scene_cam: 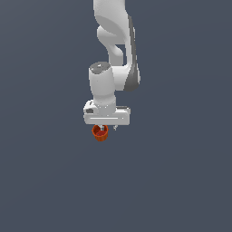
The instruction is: Pick up the object and move it to a goal position.
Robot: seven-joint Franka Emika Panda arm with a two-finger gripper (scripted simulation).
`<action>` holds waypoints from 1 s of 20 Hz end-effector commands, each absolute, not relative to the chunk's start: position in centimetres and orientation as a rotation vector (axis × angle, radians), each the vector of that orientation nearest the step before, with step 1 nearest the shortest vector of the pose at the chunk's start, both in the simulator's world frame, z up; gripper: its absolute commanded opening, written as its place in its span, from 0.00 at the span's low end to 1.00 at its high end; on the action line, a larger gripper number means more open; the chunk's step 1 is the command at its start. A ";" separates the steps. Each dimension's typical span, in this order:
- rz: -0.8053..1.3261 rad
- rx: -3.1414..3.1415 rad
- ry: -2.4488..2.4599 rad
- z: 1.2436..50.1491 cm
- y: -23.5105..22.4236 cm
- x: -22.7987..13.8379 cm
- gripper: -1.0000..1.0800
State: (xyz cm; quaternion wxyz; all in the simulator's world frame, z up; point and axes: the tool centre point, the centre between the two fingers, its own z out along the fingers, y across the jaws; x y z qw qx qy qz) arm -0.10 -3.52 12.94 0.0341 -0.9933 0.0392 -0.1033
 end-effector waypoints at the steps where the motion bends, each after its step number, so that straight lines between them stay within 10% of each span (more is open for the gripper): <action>1: -0.365 -3.043 0.161 12.3 -4.4 -0.5 0.62; 20: -0.676 -2.977 0.454 9.4 -10.7 -4.6 0.62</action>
